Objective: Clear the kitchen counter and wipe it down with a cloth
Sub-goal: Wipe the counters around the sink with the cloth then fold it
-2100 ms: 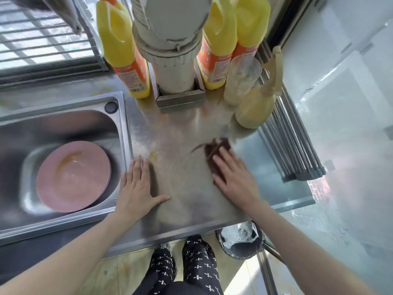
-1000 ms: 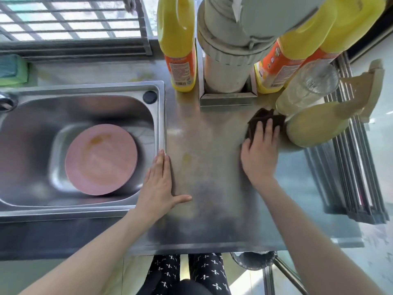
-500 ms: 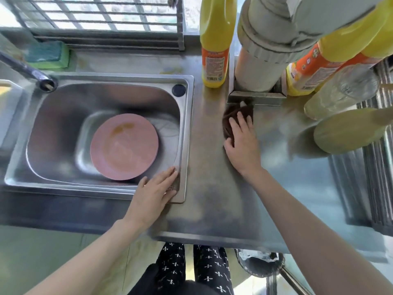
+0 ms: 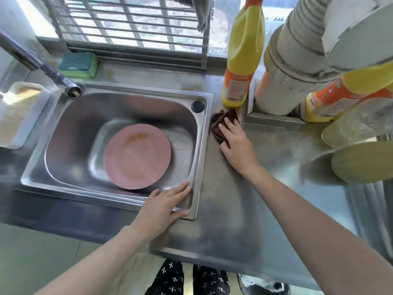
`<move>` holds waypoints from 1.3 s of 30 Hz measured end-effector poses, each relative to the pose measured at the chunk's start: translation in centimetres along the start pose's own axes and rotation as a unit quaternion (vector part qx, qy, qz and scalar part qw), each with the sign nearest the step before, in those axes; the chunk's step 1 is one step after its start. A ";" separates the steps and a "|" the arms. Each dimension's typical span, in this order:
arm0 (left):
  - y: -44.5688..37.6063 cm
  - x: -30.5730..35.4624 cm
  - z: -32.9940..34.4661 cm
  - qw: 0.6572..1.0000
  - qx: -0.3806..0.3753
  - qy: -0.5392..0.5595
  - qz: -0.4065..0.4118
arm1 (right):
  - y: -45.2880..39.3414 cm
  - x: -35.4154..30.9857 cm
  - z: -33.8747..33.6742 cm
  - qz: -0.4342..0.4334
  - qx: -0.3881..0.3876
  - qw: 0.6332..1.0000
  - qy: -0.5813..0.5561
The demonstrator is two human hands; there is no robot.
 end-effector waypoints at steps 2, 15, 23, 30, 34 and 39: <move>0.1 0.0 0.0 1.000 0.002 0.004 -0.001 | 2.7 -0.9 1.0 -0.016 -0.011 1.000 -0.006; -0.1 -0.2 0.8 0.999 -0.011 -0.051 -0.013 | 3.0 -1.3 1.5 0.059 0.008 0.998 0.036; 6.2 0.0 1.1 0.996 0.026 -0.080 0.017 | 24.1 -2.4 3.3 -0.047 -0.026 0.995 0.088; 9.4 -3.0 0.8 0.998 0.044 -0.043 -0.023 | 29.3 6.7 -3.2 0.361 0.201 0.910 0.036; 11.6 -4.5 1.0 0.998 0.047 -0.023 -0.029 | 27.9 -5.3 5.4 0.190 0.156 0.968 0.046; 15.1 -8.0 1.6 0.997 0.049 -0.048 -0.034 | 27.5 -10.6 9.4 -0.041 0.008 0.996 0.073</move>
Point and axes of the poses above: each hand's wrist, its own y-axis away from the middle knuckle, its own z-axis out of the palm, x = y × z, the point moved 10 cm from there along -y, towards the middle knuckle, and after that the axes turned 2 degrees about -x, right-handed, at the moved point
